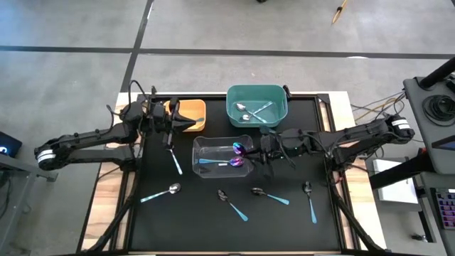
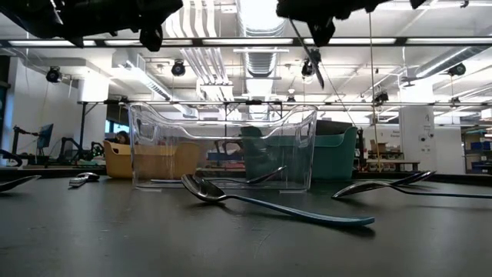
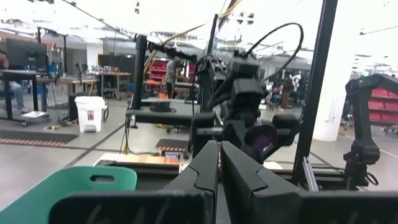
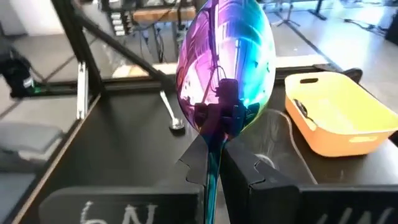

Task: Sort silverware by color (type)
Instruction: Put the violet spoon into the transparent bin

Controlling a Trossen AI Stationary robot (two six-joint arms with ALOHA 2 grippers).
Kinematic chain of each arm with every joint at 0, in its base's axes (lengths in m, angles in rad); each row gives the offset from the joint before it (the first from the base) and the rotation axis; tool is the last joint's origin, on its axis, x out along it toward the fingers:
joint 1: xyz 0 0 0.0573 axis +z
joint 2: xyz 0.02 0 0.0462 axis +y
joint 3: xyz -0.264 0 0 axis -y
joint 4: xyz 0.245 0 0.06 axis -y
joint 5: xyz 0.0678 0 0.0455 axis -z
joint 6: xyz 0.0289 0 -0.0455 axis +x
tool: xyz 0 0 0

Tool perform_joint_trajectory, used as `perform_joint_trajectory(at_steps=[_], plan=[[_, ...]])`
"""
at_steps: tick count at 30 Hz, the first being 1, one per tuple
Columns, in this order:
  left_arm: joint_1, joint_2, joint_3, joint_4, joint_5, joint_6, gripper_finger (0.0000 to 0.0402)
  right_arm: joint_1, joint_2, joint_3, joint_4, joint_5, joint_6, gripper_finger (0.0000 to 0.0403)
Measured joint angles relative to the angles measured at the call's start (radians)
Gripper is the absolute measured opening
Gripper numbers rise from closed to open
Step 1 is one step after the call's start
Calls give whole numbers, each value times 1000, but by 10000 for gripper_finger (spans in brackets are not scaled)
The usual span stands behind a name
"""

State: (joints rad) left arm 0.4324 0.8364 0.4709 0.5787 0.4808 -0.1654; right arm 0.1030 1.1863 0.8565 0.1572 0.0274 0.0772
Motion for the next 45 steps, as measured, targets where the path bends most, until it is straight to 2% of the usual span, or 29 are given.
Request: perform_joint_trajectory(at_steps=[7,13,17,25,30,36,41,45], plan=[[-7,63,0,93,1,-22,0,-32,58,0,164,-115,-113,13],[-23,109,0,181,66,-42,0,-48,83,0,319,-216,-203,13],[-45,150,2,234,83,-41,0,-61,92,0,412,-311,-237,13],[-97,253,36,269,82,-28,3,-65,158,0,582,-423,-259,13],[-116,326,76,274,82,-27,39,-69,212,0,640,-428,-252,13],[-134,411,117,274,121,-27,108,-73,243,0,682,-428,-244,13],[-154,488,151,275,193,-27,156,-78,243,0,698,-428,-245,13],[-172,560,186,293,250,-27,173,-82,242,0,718,-428,-249,13]])
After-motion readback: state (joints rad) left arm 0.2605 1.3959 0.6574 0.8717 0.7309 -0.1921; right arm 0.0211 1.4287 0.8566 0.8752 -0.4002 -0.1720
